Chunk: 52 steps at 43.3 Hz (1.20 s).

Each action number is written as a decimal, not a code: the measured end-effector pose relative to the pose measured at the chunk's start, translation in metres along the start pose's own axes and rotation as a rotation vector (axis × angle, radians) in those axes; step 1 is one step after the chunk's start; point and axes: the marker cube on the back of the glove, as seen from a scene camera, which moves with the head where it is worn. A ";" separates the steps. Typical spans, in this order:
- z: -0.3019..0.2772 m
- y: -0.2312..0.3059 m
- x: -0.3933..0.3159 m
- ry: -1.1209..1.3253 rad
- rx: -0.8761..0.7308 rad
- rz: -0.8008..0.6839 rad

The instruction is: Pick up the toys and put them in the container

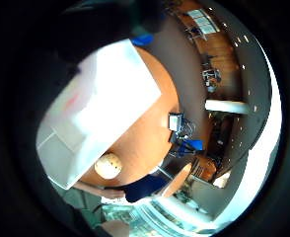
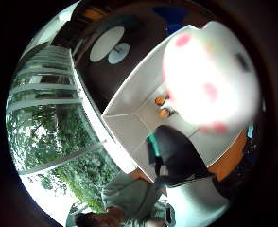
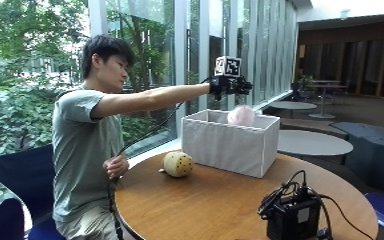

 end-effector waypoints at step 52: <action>0.188 0.268 0.138 0.107 -0.175 -0.119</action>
